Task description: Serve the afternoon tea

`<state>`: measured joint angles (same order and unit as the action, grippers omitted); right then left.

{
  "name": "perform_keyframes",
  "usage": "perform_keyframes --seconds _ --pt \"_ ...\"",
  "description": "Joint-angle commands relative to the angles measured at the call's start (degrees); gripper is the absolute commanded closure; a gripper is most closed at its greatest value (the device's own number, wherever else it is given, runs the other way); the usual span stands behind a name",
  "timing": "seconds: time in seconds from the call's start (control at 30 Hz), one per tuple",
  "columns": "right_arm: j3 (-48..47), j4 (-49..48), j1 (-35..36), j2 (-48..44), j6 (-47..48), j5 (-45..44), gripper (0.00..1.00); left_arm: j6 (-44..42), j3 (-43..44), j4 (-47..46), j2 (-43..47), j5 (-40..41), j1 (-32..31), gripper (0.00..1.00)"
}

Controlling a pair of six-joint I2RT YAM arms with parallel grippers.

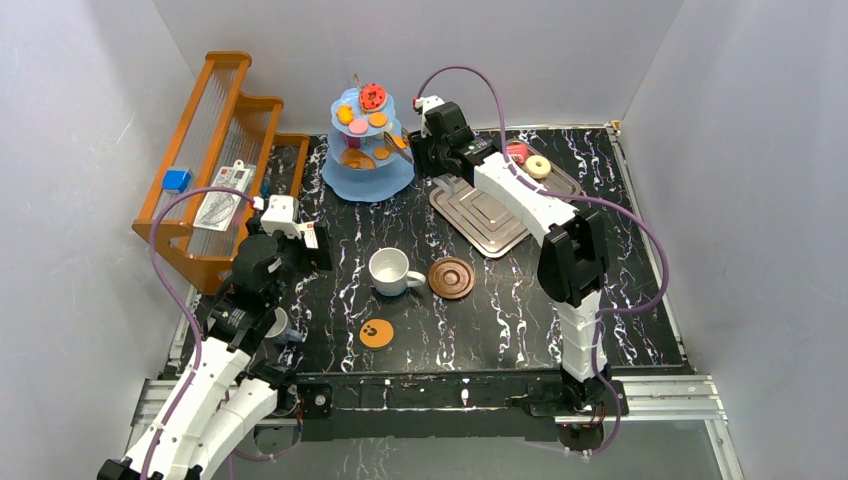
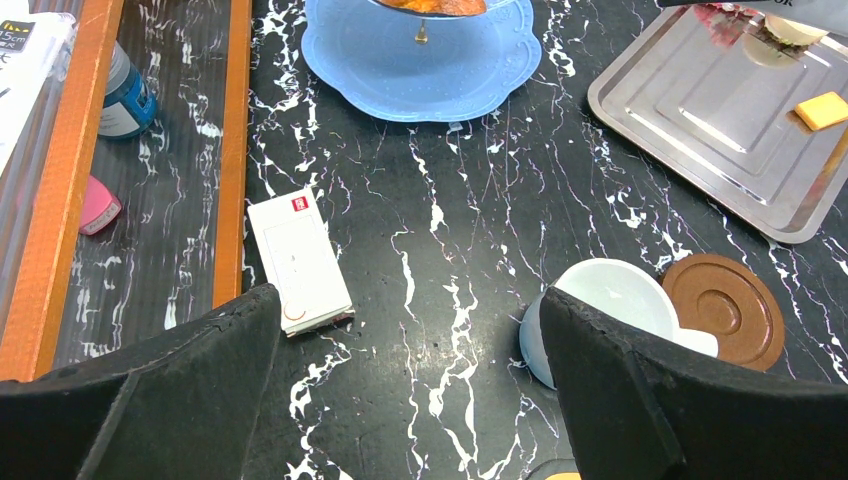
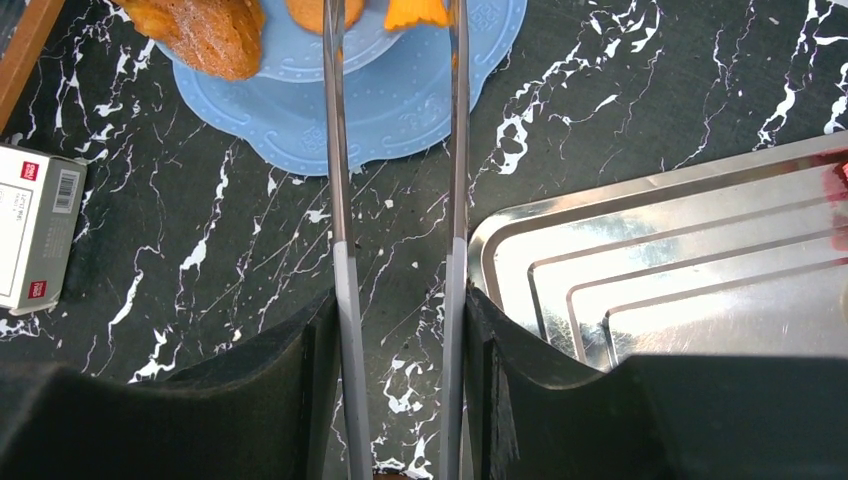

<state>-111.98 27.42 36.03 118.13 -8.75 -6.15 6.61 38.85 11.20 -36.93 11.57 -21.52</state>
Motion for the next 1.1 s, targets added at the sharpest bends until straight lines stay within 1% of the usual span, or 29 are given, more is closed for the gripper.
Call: perform_keyframes --seconds 0.0,0.27,0.6,0.77,1.07 --pt "-3.7 -1.2 -0.1 -4.1 0.6 0.3 0.48 -0.1 1.5 -0.6 0.5 1.1 -0.3 0.02" --pt "-3.7 -0.5 -0.1 -4.8 0.9 0.0 0.46 -0.1 1.5 -0.5 0.6 1.1 -0.3 0.02" --pt "-0.6 -0.1 -0.1 -9.6 1.8 -0.9 0.51 -0.1 1.5 -0.4 0.7 1.2 -0.3 0.02" --pt "4.6 0.5 -0.1 -13.6 1.8 -2.9 0.51 -0.1 1.5 -0.4 0.8 1.3 -0.3 0.02" --pt "18.3 2.1 -0.5 -22.5 1.7 -8.8 0.50 -0.1 1.6 -0.4 1.0 1.1 -0.3 0.02"
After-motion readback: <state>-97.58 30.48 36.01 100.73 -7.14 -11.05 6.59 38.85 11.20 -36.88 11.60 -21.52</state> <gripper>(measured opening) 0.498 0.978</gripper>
